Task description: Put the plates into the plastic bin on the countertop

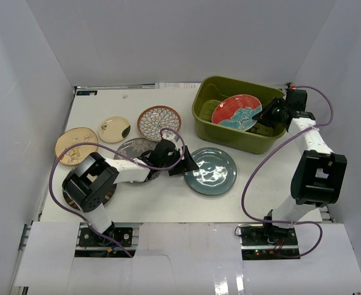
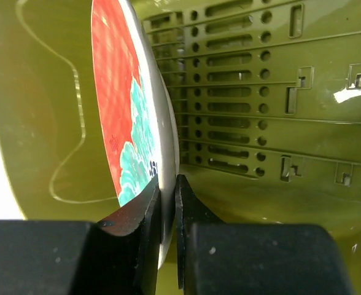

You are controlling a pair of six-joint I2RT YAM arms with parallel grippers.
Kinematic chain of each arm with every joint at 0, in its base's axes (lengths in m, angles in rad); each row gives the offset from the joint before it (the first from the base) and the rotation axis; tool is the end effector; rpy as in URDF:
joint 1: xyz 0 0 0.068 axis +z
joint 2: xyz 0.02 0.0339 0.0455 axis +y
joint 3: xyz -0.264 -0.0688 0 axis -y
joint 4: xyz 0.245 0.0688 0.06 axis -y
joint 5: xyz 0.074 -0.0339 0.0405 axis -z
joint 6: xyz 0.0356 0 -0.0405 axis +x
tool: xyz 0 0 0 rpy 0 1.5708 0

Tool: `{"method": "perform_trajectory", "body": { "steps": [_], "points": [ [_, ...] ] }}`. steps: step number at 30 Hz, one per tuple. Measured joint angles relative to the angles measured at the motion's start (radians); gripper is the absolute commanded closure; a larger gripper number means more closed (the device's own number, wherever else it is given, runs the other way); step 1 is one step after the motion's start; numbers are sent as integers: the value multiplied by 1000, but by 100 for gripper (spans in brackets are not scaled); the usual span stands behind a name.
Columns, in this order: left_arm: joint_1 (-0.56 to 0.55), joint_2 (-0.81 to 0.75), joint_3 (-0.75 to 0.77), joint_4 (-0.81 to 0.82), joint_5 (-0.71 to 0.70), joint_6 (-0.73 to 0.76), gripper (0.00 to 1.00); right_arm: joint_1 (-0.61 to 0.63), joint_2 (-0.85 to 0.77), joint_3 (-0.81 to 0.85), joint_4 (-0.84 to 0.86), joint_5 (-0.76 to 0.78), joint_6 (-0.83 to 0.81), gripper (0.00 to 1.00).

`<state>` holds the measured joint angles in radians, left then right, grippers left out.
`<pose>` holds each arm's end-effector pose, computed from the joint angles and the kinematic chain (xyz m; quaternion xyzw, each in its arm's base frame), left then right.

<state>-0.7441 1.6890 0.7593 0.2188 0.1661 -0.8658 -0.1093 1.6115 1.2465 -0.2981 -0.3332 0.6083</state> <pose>0.2376 -0.2268 0.1440 -0.0206 0.9063 -0.3517 0.2336 0.3649 -0.0283 0.2796 0.2432 0.8554 0.2512 0.3822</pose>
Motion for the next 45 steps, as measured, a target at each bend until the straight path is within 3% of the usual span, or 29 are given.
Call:
{"method": "perform_trajectory", "body": {
  "steps": [6, 8, 15, 17, 18, 19, 22, 28, 38, 45],
  "points": [
    [0, 9, -30, 74, 10, -14, 23, 5, 66, 0, -2, 9, -32, 86],
    [0, 15, -33, 88, 11, -16, 28, 7, 84, 0, -5, 18, -42, 77],
    [0, 60, -34, 154, 17, -26, 42, 13, 89, 0, -13, 35, -72, 29],
    [0, 70, -35, 168, 16, -29, 52, 15, 87, 0, -22, 48, -87, 7],
    [0, 75, -37, 175, 15, -32, 56, 19, 85, 0, -24, 55, -89, 7],
    [0, 79, -37, 180, 10, -31, 59, 21, 80, 0, -28, 60, -98, 0],
    [0, 95, -48, 204, 1, -40, 74, 39, 50, 1, -54, 91, -111, 10],
    [1, 108, -63, 259, 0, -74, 100, 71, -81, 35, -67, 101, -117, 10],
    [0, 116, -114, 363, 2, -94, 100, 79, -438, -89, 5, 3, -94, 10],
    [0, -13, -245, 356, 6, -126, 100, 79, -635, -264, 18, -87, -79, 10]
  ]
}}
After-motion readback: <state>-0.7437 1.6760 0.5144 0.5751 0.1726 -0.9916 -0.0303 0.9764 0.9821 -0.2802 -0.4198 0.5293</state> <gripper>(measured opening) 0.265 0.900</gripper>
